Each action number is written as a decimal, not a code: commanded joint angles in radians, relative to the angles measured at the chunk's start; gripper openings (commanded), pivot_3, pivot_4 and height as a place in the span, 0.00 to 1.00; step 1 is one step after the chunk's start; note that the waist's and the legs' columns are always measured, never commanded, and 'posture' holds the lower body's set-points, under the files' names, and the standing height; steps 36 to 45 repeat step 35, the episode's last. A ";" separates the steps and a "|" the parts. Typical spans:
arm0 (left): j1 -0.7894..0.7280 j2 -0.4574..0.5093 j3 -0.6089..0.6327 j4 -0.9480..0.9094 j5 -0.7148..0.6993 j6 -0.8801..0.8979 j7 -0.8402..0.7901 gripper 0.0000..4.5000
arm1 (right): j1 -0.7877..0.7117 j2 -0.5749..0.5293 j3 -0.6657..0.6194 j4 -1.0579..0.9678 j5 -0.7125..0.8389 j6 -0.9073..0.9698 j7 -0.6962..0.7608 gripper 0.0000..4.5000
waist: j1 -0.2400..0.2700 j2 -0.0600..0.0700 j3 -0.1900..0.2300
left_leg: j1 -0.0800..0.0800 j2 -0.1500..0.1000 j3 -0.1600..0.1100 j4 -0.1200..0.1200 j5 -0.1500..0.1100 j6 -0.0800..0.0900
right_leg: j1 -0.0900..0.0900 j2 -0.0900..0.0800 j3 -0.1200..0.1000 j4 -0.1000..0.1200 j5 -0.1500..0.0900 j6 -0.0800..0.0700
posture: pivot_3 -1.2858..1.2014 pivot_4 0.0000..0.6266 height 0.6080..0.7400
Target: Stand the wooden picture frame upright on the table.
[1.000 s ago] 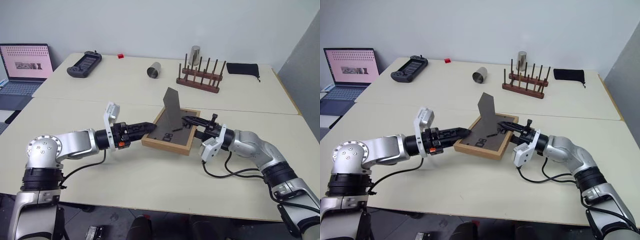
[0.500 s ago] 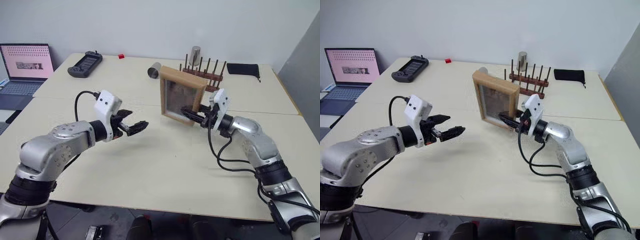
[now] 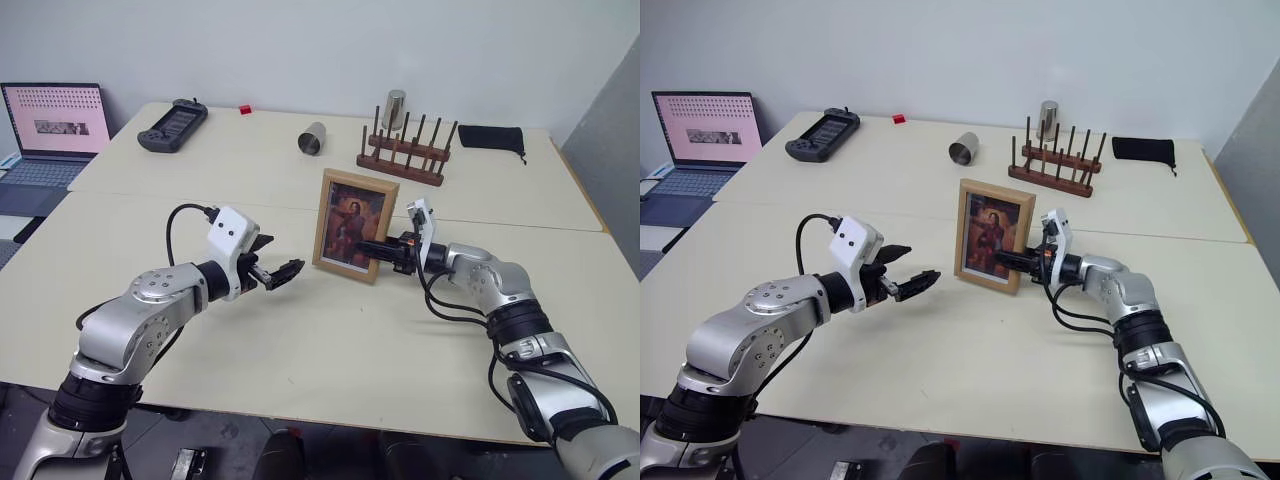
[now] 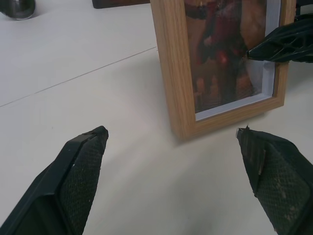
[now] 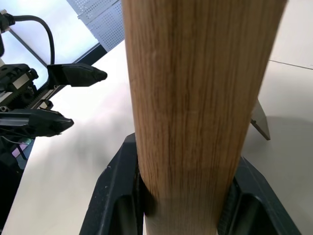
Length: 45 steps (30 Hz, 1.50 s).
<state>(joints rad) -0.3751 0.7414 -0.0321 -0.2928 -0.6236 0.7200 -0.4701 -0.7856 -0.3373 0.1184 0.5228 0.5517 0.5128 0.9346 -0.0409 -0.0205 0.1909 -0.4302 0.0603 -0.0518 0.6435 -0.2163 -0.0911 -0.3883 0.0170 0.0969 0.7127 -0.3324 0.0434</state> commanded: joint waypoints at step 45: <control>-0.108 0.086 0.141 0.177 0.041 0.069 -0.337 1.00 | 0.435 -0.362 -0.328 -0.979 0.204 0.469 -0.160 0.98 | -0.008 0.000 0.000 | 0.000 0.001 -0.002 0.000 0.000 0.000 | 0.001 0.002 0.000 0.001 0.000 0.000 | 0.52 0.24 1.00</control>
